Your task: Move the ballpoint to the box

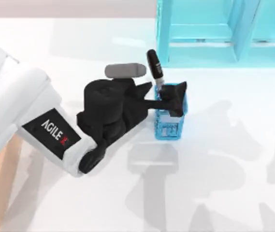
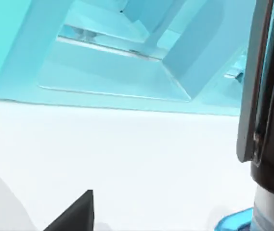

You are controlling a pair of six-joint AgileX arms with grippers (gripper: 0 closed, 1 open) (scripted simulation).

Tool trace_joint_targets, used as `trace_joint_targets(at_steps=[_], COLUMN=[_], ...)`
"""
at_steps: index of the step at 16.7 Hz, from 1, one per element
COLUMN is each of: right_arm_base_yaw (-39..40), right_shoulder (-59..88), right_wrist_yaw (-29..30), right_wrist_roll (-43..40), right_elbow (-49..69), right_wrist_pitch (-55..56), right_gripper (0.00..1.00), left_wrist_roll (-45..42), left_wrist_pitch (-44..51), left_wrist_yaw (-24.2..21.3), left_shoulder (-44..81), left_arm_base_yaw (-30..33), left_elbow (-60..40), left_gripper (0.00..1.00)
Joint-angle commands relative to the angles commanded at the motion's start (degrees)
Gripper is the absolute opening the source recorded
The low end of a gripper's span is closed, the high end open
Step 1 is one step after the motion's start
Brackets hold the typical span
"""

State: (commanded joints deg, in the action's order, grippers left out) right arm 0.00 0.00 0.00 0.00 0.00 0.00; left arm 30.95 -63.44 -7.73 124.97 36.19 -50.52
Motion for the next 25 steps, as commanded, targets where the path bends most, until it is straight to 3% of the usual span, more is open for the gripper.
trace_joint_targets(at_steps=[6,19,25], right_arm_base_yaw=[0.0,0.0,0.0], right_shoulder=[0.0,0.0,0.0], right_wrist_yaw=[0.0,0.0,0.0], right_wrist_roll=[0.0,0.0,0.0], right_elbow=[0.0,0.0,0.0], right_wrist_pitch=[0.0,0.0,0.0], right_gripper=[1.00,1.00,1.00], left_wrist_roll=[0.1,0.1,0.1], left_wrist_pitch=[1.1,1.1,1.1], left_wrist_yaw=[0.3,0.3,0.3], left_shoulder=[1.8,1.8,1.8], left_arm_base_yaw=[0.3,0.3,0.3], left_elbow=[-2.6,-2.6,-2.6], left_gripper=[1.00,0.02,0.00])
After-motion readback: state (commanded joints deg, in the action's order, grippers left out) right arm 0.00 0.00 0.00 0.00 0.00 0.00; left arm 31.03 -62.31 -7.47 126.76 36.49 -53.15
